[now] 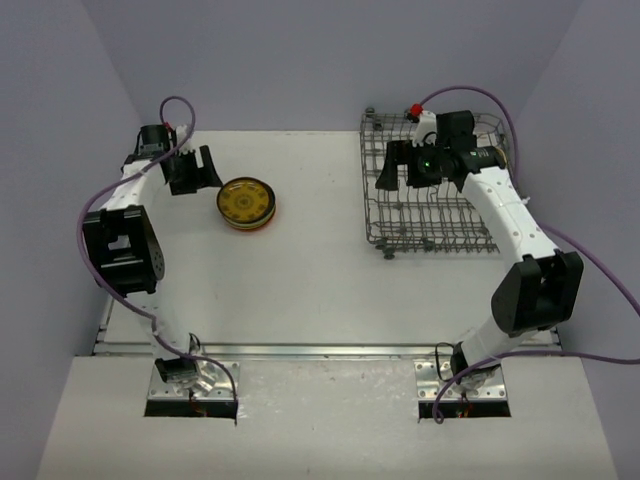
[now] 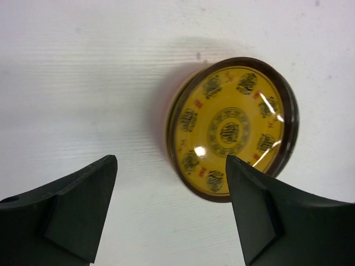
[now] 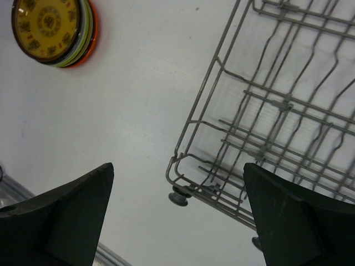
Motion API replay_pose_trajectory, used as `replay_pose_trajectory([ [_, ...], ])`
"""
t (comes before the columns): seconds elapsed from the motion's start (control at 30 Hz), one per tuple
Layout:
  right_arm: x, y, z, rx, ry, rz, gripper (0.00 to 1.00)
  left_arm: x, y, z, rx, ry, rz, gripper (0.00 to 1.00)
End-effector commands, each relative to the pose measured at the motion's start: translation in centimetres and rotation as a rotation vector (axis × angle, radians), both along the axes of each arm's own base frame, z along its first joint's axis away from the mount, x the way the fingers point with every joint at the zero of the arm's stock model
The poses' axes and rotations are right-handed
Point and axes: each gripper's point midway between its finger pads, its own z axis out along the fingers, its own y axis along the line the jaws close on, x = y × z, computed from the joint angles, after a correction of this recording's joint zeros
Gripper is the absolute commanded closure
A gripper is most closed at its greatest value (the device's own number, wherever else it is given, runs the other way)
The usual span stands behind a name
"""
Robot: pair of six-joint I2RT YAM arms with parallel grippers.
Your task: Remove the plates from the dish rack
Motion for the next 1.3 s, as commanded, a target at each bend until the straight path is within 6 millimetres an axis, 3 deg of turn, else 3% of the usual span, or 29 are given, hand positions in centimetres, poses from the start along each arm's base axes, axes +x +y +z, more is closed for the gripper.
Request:
replay_pose_trajectory([
  [0.0,2.1,-3.5,2.4,-0.167,-0.133,-0.077,0.01,-0.3,2.9,8.0,0.264,-0.202,0.05,0.23],
  [0.03,2.5,-4.7,2.2,-0.212,-0.139,-0.115,0.01,-0.8,2.9,9.5,0.303,-0.244,0.059,0.23],
  [0.17,3.4,-7.5,1.6,-0.264,-0.122,-0.189,0.01,-2.9,1.8,10.6,0.43,-0.304,0.062,0.23],
  [0.23,4.1,-9.9,1.2,-0.292,-0.096,-0.255,0.02,-4.1,0.2,11.2,0.477,-0.345,0.037,0.23],
  [0.3,4.6,-11.4,1.1,-0.307,-0.086,-0.294,0.04,-4.6,-0.7,11.5,0.483,-0.363,0.025,0.23],
  [0.47,6.0,-17.9,1.0,-0.369,-0.065,-0.486,0.14,-6.1,-3.3,12.9,0.467,-0.434,-0.02,0.23],
  [0.57,6.7,-20.1,1.4,-0.412,-0.065,-0.56,0.19,-6.3,-4.3,12.5,0.457,-0.433,-0.043,0.23],
  [0.8,8.5,-22.6,0.4,-0.426,-0.04,-0.591,0.5,-6.0,-6.1,12.5,0.475,-0.445,-0.078,0.23],
  [1.1,10.2,-26.9,-1.9,-0.464,0.006,-0.657,0.54,-6.1,-8.4,13.3,0.479,-0.472,-0.129,0.23],
  [1.27,10.9,-28.2,-2.2,-0.485,0.007,-0.673,0.55,-6.0,-9.0,13.2,0.472,-0.475,-0.139,0.23],
])
